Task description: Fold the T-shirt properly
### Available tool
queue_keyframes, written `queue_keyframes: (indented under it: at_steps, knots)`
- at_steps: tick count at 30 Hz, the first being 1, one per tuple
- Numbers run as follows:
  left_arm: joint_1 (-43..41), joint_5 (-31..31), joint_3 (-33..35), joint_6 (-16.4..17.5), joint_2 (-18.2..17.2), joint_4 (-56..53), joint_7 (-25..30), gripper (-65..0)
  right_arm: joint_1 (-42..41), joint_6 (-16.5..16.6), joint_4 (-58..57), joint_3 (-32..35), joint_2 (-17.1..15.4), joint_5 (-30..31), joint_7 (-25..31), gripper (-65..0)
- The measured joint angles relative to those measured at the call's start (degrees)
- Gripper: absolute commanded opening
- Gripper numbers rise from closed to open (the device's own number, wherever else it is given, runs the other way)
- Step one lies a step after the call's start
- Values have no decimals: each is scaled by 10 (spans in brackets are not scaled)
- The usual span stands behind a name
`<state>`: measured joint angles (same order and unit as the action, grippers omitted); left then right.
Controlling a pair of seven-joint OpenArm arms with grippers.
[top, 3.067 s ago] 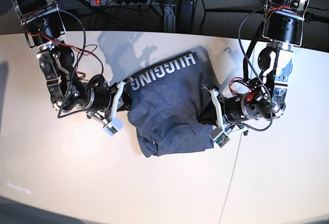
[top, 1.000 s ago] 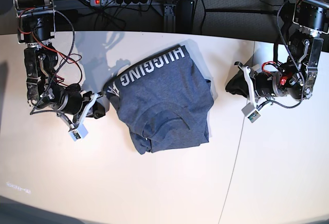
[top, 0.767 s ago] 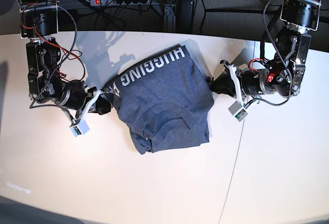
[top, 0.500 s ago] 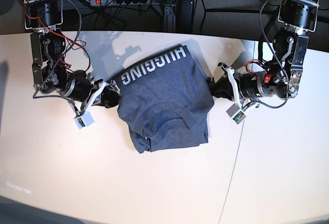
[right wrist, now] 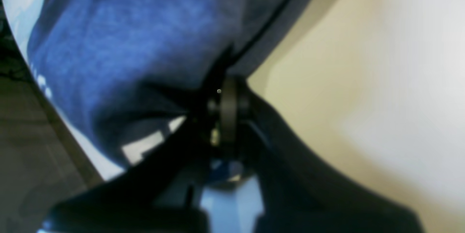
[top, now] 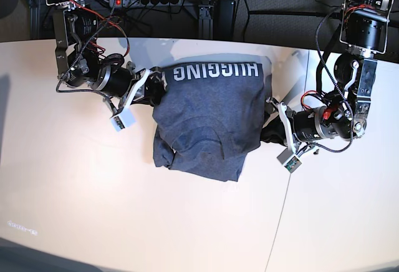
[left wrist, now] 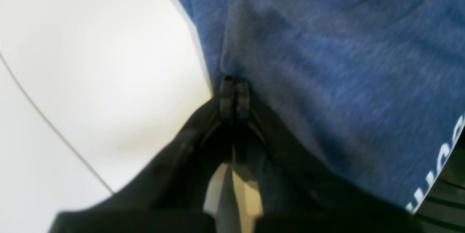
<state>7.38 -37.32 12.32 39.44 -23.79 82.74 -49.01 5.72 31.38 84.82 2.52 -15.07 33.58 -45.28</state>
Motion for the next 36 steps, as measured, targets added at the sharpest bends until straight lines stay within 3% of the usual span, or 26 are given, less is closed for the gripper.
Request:
queue_keyframes:
  at_steps: [6, 11, 18, 23, 29, 36]
  knots:
    - [7, -8, -6, 0, -8, 0, -1, -650, 0, 1, 19, -41, 2, -18, -7, -650]
    - [11, -44, -73, 0, -11, 0, -5, -650, 0, 2, 19, -122, 3, -30, -13, -650]
    - [-6, -155, -158, 0, -36, 0, -96, -650, 8, 2, 15, -212, -60, -31, -40, -650]
    - [-76, -186, -235, 0, -68, 0, -120, -650, 62, 2, 15, -267, -103, 2, -45, -650]
    - [-170, -224, -322, 0, -78, 51, -148, -650, 145, 3, 69, -318, -106, 23, -45, -650]
    - [-304, -210, -351, 0, -78, 146, -147, -650, 264, 3, 147, -325, -104, 23, -56, -650]
